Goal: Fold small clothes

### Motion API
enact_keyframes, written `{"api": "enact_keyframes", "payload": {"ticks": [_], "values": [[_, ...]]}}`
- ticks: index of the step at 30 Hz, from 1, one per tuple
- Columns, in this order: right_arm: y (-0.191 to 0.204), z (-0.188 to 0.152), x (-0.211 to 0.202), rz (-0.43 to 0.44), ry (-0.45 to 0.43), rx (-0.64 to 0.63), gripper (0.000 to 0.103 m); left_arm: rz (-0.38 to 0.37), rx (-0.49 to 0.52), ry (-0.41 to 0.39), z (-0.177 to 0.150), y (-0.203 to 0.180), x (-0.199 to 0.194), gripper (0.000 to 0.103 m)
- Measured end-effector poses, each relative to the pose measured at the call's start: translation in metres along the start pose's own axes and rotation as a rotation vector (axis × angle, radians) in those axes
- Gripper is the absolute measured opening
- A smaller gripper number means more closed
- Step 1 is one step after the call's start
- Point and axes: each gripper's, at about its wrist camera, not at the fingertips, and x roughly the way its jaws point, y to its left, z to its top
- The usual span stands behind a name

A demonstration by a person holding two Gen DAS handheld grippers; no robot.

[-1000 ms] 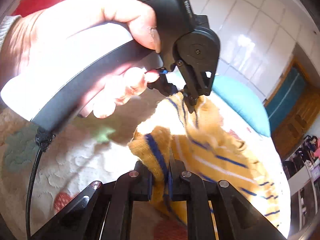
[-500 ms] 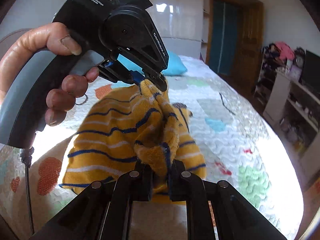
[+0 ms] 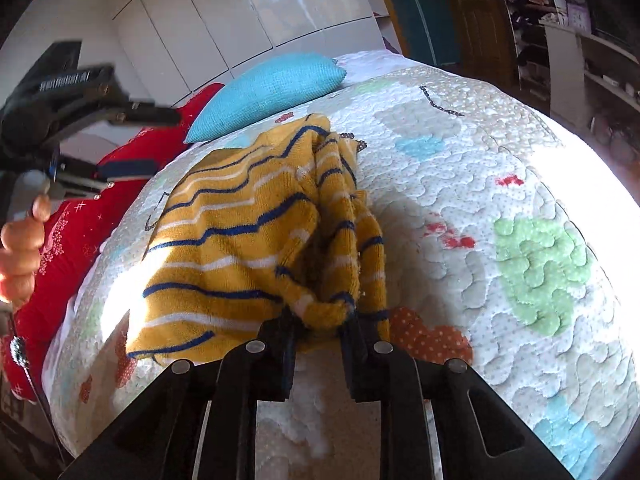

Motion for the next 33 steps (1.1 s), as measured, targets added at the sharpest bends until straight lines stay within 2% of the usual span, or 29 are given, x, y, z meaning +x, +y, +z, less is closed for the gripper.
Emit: {"api": "enact_keyframes", "payload": {"ticks": [2,5,7,9,10,13,15,17,18,20,22,24,25,26,28,30,33], "values": [[-0.005,-0.001,-0.023,0.006,-0.032,0.032,0.03,0.061,0.025,0.001,-0.021,0.011,-0.004,0.065],[-0.007,0.008,-0.054,-0.04,-0.141,0.032,0.04,0.132,0.087,0.01,-0.054,0.015,0.003,0.065],[-0.003,0.026,-0.056,-0.037,-0.166,0.024,0.041,0.134,0.102,0.032,-0.07,0.014,0.013,0.065],[-0.002,0.049,-0.046,-0.003,-0.164,0.046,0.044,0.094,0.096,0.047,-0.083,0.013,0.021,0.065],[-0.004,0.063,-0.034,0.011,-0.156,0.06,0.049,0.08,0.092,0.052,-0.087,0.012,0.025,0.065],[-0.004,0.093,0.009,0.017,-0.075,0.088,0.052,0.078,0.08,0.048,-0.095,0.01,0.03,0.065],[-0.006,0.102,0.04,0.093,0.017,0.118,0.052,0.08,0.075,0.041,-0.097,0.009,0.029,0.065],[-0.013,0.104,0.076,0.196,0.146,0.163,0.019,0.077,0.07,0.044,-0.098,0.011,0.028,0.065],[-0.017,0.102,0.085,0.245,0.185,0.197,0.015,0.078,0.071,0.047,-0.098,0.01,0.027,0.065],[-0.032,0.1,0.078,0.319,0.147,0.255,0.013,0.072,0.076,0.054,-0.099,0.01,0.024,0.065],[-0.052,0.098,0.062,0.345,0.085,0.316,0.012,0.065,0.09,0.056,-0.102,0.007,0.022,0.065],[-0.071,0.091,0.054,0.305,0.059,0.361,0.011,0.061,0.1,0.08,-0.106,0.003,0.027,0.065],[-0.077,0.087,0.054,0.267,0.062,0.369,0.006,0.059,0.105,0.092,-0.109,0.0,0.031,0.065],[-0.082,0.082,0.057,0.227,0.079,0.368,0.006,0.065,0.109,0.097,-0.111,-0.002,0.035,0.065],[-0.087,0.071,0.066,0.219,0.122,0.377,0.007,0.073,0.105,0.095,-0.116,-0.002,0.041,0.065],[-0.082,0.068,0.066,0.199,0.123,0.345,0.008,0.056,0.071,0.101,-0.118,0.003,0.043,0.066],[-0.07,0.076,0.048,0.123,0.093,0.267,0.011,0.036,0.034,0.104,-0.119,0.011,0.039,0.067]]}}
